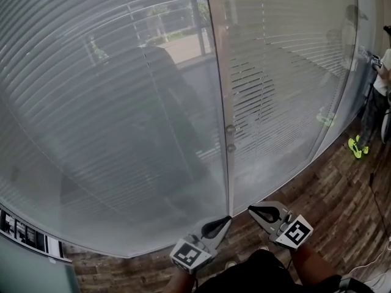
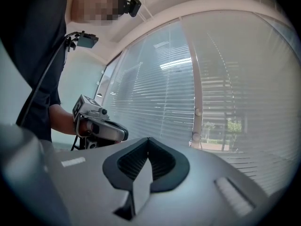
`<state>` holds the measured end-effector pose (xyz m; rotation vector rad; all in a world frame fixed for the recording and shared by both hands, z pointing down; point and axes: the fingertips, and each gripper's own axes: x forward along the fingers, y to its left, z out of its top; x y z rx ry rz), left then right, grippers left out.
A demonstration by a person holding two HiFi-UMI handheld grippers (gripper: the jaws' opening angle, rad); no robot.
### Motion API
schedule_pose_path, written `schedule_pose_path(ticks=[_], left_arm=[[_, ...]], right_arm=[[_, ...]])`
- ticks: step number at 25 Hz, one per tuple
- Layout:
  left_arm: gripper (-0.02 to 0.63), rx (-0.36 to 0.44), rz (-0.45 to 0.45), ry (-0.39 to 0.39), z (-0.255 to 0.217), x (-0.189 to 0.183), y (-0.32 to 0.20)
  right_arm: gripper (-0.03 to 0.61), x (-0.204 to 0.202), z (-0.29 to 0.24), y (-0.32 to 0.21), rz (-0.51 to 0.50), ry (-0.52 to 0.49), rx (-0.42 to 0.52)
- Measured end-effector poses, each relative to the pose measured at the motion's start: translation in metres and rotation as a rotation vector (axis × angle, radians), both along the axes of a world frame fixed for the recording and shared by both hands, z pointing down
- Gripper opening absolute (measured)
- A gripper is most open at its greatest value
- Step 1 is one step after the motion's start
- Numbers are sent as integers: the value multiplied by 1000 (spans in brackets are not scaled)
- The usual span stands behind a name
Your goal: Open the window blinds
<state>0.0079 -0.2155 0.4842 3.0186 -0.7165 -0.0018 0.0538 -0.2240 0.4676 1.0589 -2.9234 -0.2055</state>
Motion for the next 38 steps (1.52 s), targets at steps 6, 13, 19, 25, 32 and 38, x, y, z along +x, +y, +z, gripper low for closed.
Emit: schedule_pose_path(ticks=[6, 13, 19, 25, 32, 38], left_arm=[[5, -9, -11, 5, -2, 1, -7], [5, -15, -12, 24, -2, 5, -5], [5, -25, -14, 31, 1, 5, -3], [5, -23, -4, 18, 1, 9, 5], [5, -9, 14, 18, 0, 14, 17], [5, 28, 23, 22, 2, 17, 23]], right_arm=[[5, 3, -6, -16, 8, 10, 13], [5, 12, -9, -36, 65, 65, 17], [38, 23, -25, -64, 131, 117, 58], [115, 30, -31, -96, 191, 230, 88], [163, 26, -44, -134, 225, 388, 148], [204, 16, -64, -163, 253, 487, 191]])
